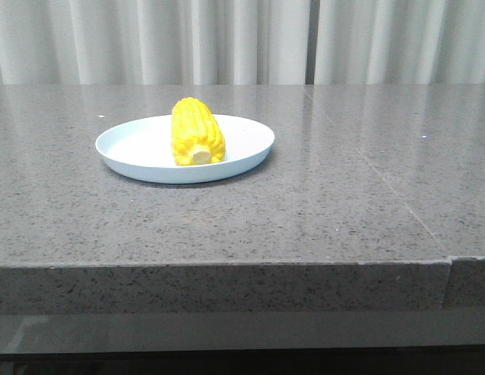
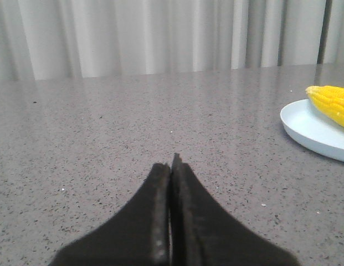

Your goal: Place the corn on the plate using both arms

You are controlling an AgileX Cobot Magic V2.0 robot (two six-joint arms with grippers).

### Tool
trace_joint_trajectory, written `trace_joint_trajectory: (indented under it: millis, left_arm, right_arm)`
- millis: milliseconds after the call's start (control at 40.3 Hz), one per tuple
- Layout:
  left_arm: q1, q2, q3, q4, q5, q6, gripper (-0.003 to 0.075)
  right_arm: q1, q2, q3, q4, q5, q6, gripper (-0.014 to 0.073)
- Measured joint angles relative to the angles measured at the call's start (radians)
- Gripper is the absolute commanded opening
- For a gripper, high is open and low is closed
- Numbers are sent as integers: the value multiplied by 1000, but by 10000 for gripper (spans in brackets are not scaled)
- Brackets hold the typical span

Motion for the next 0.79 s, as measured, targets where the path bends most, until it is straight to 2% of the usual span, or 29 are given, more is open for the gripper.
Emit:
trace_joint_trajectory:
  millis: [472,794]
  left_arm:
    - [0,0,0,0,0,0,-20]
    - [0,0,0,0,0,0,-20]
  right_arm:
    - [-10,-17,25,-24,-10,0,-74]
    - [-185,-191,250,-35,-17,0,-74]
